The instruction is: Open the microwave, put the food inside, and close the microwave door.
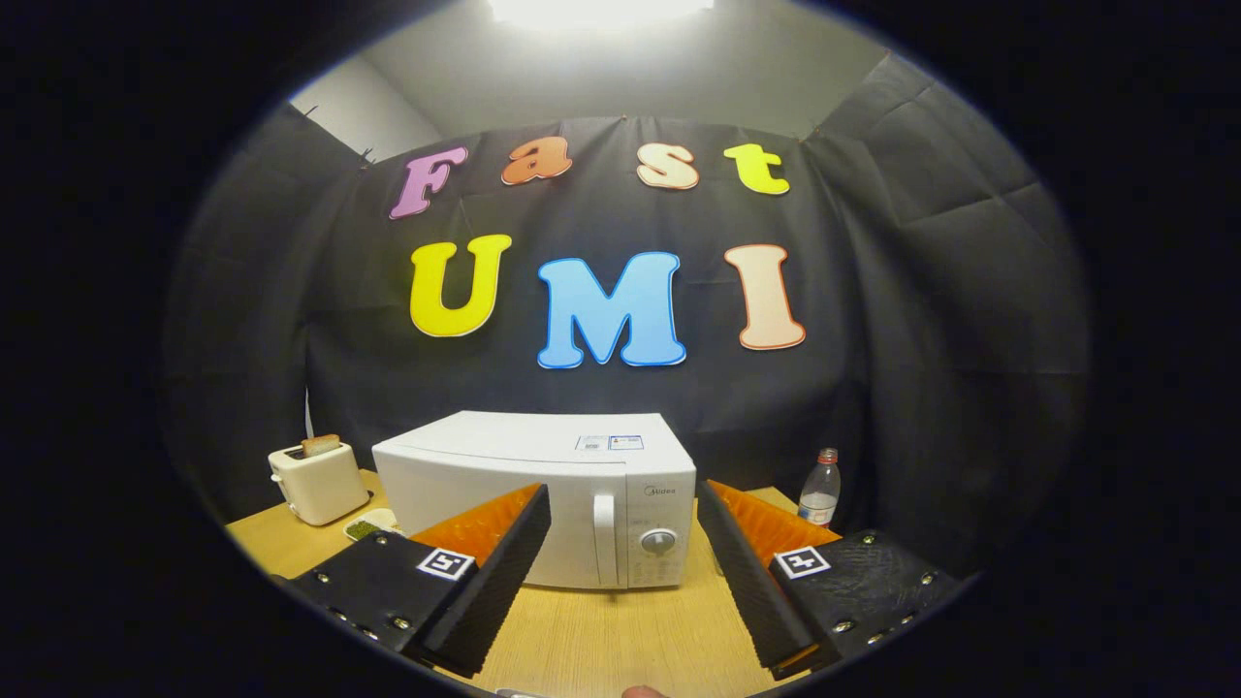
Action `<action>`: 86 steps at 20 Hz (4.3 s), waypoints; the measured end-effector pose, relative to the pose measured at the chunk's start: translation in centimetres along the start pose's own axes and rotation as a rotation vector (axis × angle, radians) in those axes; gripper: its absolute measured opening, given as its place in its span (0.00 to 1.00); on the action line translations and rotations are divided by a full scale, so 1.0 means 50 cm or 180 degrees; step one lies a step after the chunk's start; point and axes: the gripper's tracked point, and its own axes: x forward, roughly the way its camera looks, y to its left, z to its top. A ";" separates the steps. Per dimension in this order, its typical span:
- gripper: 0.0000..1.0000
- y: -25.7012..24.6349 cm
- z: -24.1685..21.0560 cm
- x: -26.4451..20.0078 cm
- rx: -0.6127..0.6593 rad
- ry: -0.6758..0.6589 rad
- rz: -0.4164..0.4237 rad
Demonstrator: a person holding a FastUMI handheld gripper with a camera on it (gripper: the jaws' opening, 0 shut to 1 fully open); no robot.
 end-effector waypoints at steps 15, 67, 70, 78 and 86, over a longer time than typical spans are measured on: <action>0.97 0.002 -0.200 0.239 -0.0044 0.0654 0.0130; 0.21 0.314 -0.283 -0.166 -0.0128 0.1270 0.0268; 0.21 0.338 -0.283 -0.186 -0.0137 0.1255 0.0230; 0.23 0.434 -0.288 -0.247 -0.0218 0.1240 0.0373; 0.25 0.572 -0.275 -0.289 -0.0280 0.1161 0.0812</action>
